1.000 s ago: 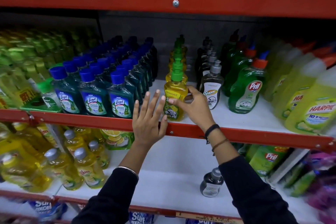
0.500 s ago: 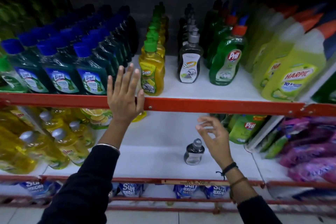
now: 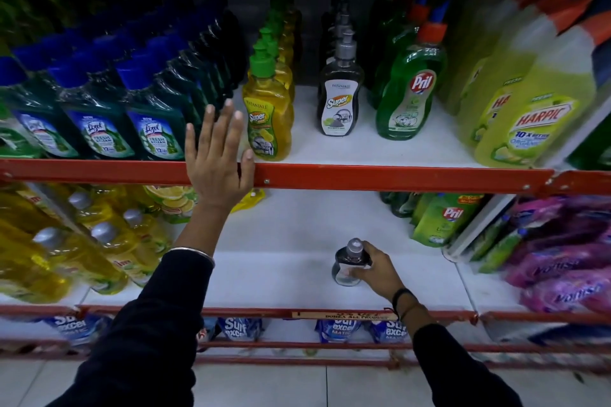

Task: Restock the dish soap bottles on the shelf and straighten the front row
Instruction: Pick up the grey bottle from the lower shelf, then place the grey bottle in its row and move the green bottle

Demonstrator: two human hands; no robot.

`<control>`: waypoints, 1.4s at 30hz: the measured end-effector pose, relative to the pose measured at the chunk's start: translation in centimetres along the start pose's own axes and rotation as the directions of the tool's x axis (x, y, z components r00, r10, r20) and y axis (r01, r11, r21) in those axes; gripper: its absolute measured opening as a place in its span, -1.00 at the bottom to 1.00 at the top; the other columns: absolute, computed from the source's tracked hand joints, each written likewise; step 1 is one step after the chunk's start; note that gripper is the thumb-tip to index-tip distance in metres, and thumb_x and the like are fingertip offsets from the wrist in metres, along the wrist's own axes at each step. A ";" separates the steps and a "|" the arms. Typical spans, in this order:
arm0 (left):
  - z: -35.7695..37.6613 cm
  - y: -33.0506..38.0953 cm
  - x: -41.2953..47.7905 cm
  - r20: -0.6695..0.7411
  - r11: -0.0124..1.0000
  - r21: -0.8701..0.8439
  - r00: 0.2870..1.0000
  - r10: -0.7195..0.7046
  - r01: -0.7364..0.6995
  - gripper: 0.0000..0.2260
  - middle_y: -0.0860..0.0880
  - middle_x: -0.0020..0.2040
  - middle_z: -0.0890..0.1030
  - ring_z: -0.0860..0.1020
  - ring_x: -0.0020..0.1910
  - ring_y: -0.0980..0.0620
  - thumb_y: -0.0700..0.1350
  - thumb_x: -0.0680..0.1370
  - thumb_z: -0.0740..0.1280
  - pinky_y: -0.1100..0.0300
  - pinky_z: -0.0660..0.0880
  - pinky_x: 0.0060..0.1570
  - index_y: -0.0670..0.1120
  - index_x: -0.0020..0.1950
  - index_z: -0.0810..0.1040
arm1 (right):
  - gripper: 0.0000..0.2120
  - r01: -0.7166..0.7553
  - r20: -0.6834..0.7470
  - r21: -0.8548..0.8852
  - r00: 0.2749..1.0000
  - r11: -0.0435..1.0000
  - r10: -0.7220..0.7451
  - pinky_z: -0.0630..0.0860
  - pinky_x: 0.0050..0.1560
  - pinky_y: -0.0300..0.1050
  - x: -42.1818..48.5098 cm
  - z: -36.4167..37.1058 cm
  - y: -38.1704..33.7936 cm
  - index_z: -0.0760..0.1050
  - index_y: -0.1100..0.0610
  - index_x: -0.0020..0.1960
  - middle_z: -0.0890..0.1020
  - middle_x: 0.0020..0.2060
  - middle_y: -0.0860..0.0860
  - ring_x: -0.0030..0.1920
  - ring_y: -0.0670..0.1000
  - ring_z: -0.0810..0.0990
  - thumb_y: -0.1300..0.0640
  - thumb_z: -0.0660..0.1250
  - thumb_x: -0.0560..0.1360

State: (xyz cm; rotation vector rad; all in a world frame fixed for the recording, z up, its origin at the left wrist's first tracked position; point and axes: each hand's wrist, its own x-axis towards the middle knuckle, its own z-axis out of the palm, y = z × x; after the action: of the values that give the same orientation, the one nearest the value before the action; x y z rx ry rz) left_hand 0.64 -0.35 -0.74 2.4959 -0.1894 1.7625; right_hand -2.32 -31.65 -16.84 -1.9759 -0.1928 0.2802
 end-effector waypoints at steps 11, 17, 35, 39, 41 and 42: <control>-0.3 0.2 0.1 0.022 1.000 0.003 1.000 -0.009 0.009 -0.51 -0.10 0.49 0.36 0.25 0.52 -0.09 0.02 0.63 0.04 -0.18 0.20 0.45 -0.02 0.57 0.15 | -0.51 0.236 -0.083 0.117 0.970 0.965 -0.227 0.56 0.05 -0.15 -3.1 -4.3 -10.9 0.51 0.03 0.06 0.69 0.00 -0.01 0.01 -0.03 0.64 0.18 0.61 0.20; -0.4 0.1 0.2 0.022 1.000 0.015 1.000 0.000 0.000 -0.51 -0.11 0.49 0.36 0.26 0.51 -0.10 0.01 0.63 0.05 -0.20 0.22 0.44 -0.04 0.56 0.16 | -0.55 0.476 -0.265 0.183 0.867 0.860 -0.423 0.60 -0.02 -0.13 -3.9 -7.6 -21.1 0.52 0.05 0.04 0.70 -0.11 -0.02 -0.07 -0.03 0.67 0.20 0.56 0.19; -0.3 0.2 0.3 -0.004 1.000 0.003 1.000 0.001 -0.001 -0.52 -0.09 0.47 0.37 0.27 0.50 -0.10 0.02 0.62 0.05 -0.17 0.21 0.44 -0.02 0.55 0.18 | -0.52 0.507 -0.388 0.080 0.809 0.858 -0.442 0.59 0.08 0.00 6.1 -6.5 -25.2 0.48 0.12 0.15 0.66 0.02 0.09 0.01 0.02 0.65 0.17 0.55 0.29; -0.3 0.2 0.3 -0.010 1.000 0.005 1.000 -0.006 0.006 -0.52 -0.10 0.46 0.39 0.29 0.50 -0.11 0.01 0.61 0.06 -0.16 0.21 0.44 -0.03 0.54 0.21 | -0.52 0.508 -0.358 0.005 0.805 0.861 -0.473 0.59 0.11 0.01 6.1 -6.5 -25.0 0.47 0.01 0.16 0.67 0.05 0.07 0.03 0.00 0.65 0.07 0.54 0.29; -0.3 0.3 0.2 -0.003 1.000 0.007 1.000 -0.009 0.009 -0.52 -0.11 0.46 0.39 0.29 0.50 -0.12 0.00 0.61 0.07 -0.17 0.21 0.44 -0.04 0.54 0.21 | -0.48 0.509 -0.328 -0.033 0.808 0.860 -0.490 0.58 0.13 0.01 5.8 -6.8 -24.8 0.46 0.04 0.22 0.67 0.07 0.07 0.04 -0.01 0.65 0.06 0.53 0.31; -0.3 0.3 0.2 0.005 1.000 0.008 1.000 -0.009 0.009 -0.52 -0.11 0.47 0.38 0.28 0.50 -0.12 0.00 0.61 0.07 -0.18 0.21 0.44 -0.03 0.54 0.20 | -0.47 0.505 -0.321 -0.047 0.809 0.862 -0.492 0.58 0.14 0.00 5.6 -6.9 -24.7 0.45 0.06 0.24 0.66 0.07 0.06 0.04 -0.01 0.65 0.06 0.52 0.32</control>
State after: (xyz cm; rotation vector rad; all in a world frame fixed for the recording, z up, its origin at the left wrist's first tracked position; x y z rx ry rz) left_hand 0.37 -0.59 -0.44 2.5022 -0.1712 1.7574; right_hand 4.79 -26.19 7.84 -1.8217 -0.4794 -0.3821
